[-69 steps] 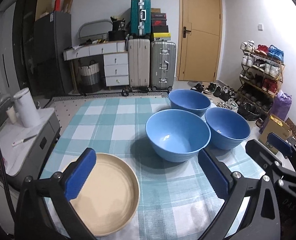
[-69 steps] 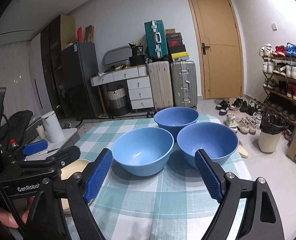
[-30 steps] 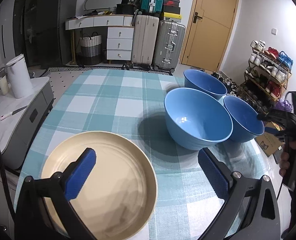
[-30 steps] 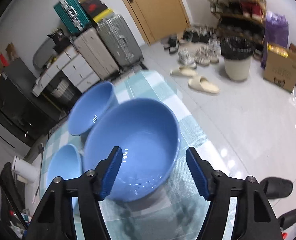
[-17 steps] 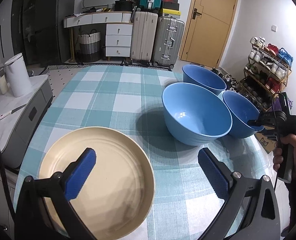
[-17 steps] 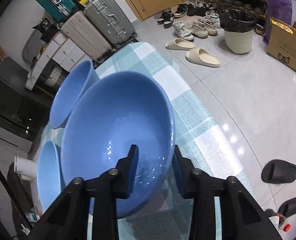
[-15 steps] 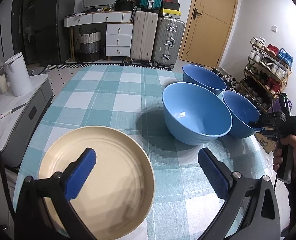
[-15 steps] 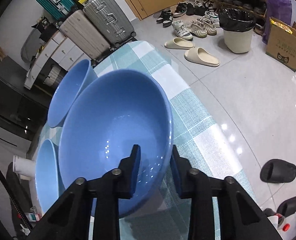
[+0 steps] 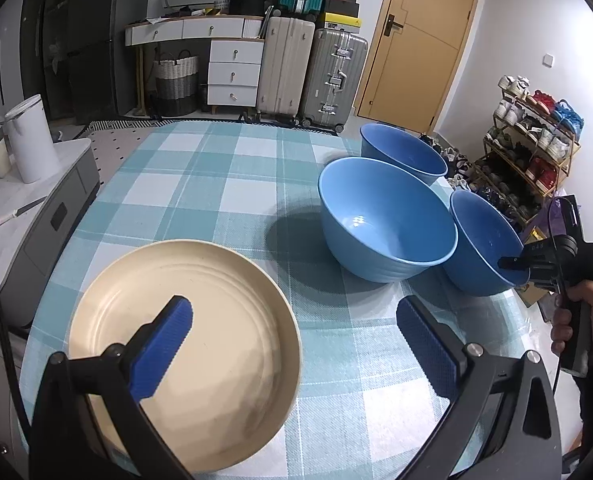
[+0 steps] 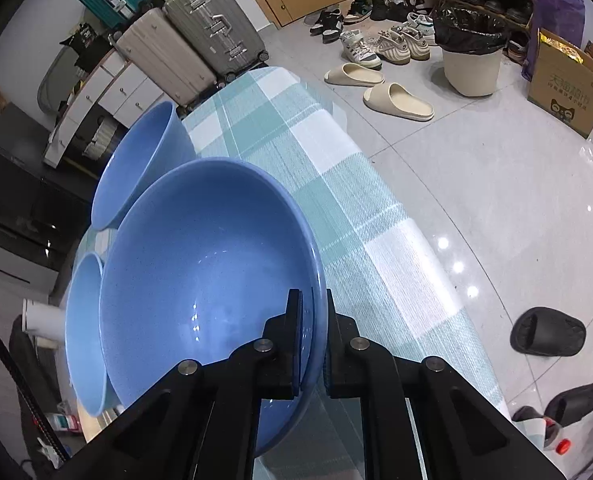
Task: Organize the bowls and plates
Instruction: 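Lift the blue bowl with the right tool and lower it beside the plates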
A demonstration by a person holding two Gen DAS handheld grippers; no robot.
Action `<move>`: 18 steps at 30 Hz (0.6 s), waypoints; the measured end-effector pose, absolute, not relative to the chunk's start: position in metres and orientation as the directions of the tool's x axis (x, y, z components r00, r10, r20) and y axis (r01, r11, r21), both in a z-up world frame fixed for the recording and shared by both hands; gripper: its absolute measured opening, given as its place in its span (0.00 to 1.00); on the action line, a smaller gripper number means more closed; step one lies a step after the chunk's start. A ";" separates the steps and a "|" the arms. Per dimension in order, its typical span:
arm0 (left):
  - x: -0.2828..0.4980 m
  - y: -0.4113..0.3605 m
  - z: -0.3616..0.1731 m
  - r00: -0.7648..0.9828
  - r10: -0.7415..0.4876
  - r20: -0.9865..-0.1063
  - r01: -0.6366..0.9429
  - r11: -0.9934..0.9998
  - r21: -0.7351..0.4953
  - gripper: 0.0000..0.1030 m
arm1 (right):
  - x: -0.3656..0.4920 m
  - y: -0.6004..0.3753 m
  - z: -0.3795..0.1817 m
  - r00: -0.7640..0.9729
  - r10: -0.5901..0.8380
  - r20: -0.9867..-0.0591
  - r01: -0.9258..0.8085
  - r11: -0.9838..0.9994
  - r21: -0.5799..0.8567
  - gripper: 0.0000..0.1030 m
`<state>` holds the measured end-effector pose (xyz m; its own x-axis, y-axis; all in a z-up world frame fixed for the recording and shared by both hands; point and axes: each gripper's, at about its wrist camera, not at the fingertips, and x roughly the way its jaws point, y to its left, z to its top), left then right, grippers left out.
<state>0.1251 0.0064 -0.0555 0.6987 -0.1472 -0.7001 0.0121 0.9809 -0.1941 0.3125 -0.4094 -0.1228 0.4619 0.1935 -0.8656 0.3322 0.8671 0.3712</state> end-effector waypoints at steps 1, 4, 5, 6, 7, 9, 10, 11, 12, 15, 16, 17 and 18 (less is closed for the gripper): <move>0.124 0.006 -0.055 0.699 -0.149 -0.699 0.013 0.981 -0.195 1.00 | 0.310 -0.409 -0.122 0.457 0.195 -0.868 0.330 0.869 0.369 0.08; 0.123 0.004 -0.056 0.696 -0.154 -0.701 0.015 0.980 -0.200 1.00 | 0.298 -0.408 -0.119 0.449 0.204 -0.870 0.318 0.873 0.369 0.08; 0.123 0.004 -0.056 0.694 -0.157 -0.703 0.017 0.979 -0.202 1.00 | 0.295 -0.407 -0.119 0.448 0.205 -0.870 0.311 0.877 0.367 0.08; 0.122 0.002 -0.056 0.691 -0.159 -0.705 0.019 0.979 -0.202 1.00 | 0.291 -0.405 -0.118 0.443 0.205 -0.873 0.305 0.881 0.362 0.08; 0.122 0.002 -0.056 0.690 -0.161 -0.706 0.022 0.979 -0.202 1.00 | 0.287 -0.404 -0.118 0.440 0.206 -0.874 0.302 0.883 0.359 0.08; 0.120 0.000 -0.055 0.692 -0.163 -0.703 0.027 0.979 -0.200 1.00 | 0.280 -0.403 -0.119 0.430 0.222 -0.875 0.292 0.883 0.368 0.08; 0.119 -0.001 -0.054 0.694 -0.164 -0.701 0.029 0.979 -0.200 1.00 | 0.275 -0.402 -0.118 0.428 0.228 -0.874 0.286 0.883 0.371 0.07; 0.118 -0.001 -0.054 0.695 -0.164 -0.700 0.031 0.979 -0.200 1.00 | 0.270 -0.401 -0.118 0.427 0.230 -0.875 0.279 0.887 0.369 0.07; 0.117 -0.002 -0.053 0.696 -0.165 -0.699 0.032 0.979 -0.199 1.00 | 0.265 -0.399 -0.117 0.425 0.230 -0.876 0.270 0.891 0.365 0.07; 0.113 -0.003 -0.051 0.700 -0.165 -0.695 0.034 0.979 -0.199 1.00 | 0.250 -0.391 -0.114 0.414 0.240 -0.878 0.239 0.902 0.360 0.07; 0.112 -0.003 -0.050 0.701 -0.166 -0.693 0.035 0.979 -0.200 1.00 | 0.246 -0.389 -0.113 0.411 0.245 -0.878 0.229 0.904 0.360 0.07; 0.111 -0.004 -0.049 0.701 -0.168 -0.693 0.037 0.979 -0.201 1.00 | 0.242 -0.386 -0.113 0.407 0.251 -0.878 0.220 0.906 0.361 0.07; 0.110 -0.005 -0.049 0.702 -0.170 -0.692 0.039 0.979 -0.201 1.00 | 0.237 -0.383 -0.113 0.402 0.255 -0.879 0.216 0.907 0.362 0.07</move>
